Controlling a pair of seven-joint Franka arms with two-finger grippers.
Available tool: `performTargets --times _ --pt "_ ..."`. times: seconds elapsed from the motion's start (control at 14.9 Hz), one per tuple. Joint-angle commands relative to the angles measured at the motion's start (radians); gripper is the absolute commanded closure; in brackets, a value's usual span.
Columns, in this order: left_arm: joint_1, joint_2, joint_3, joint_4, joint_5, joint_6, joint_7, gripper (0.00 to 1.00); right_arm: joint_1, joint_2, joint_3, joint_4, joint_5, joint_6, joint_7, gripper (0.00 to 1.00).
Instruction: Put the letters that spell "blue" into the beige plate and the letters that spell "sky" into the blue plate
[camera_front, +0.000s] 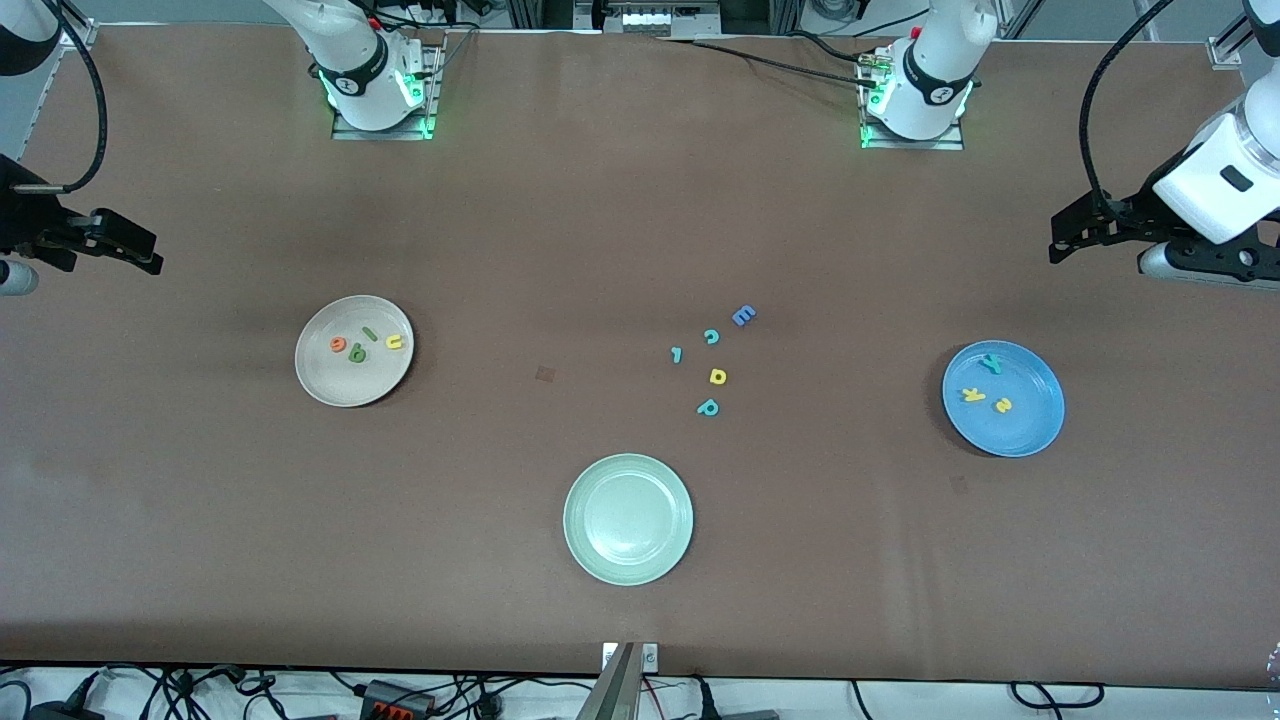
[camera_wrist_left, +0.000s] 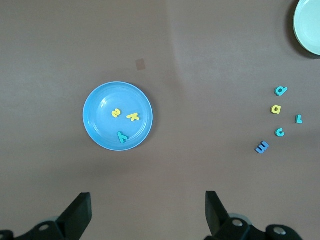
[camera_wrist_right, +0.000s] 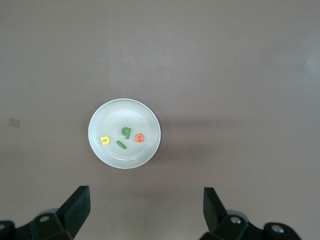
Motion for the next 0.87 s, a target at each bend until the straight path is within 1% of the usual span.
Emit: performTargets --times 0.0,0.81 --pt "0.002 0.014 -0.003 0.029 -0.014 -0.013 -0.006 0.00 -0.004 -0.019 0.003 -0.014 -0.017 -0.003 0.008 0.00" --pt "-0.009 0.016 -0.003 0.036 -0.012 -0.019 -0.006 0.00 -0.004 -0.019 -0.002 -0.012 -0.018 -0.003 0.007 0.00"
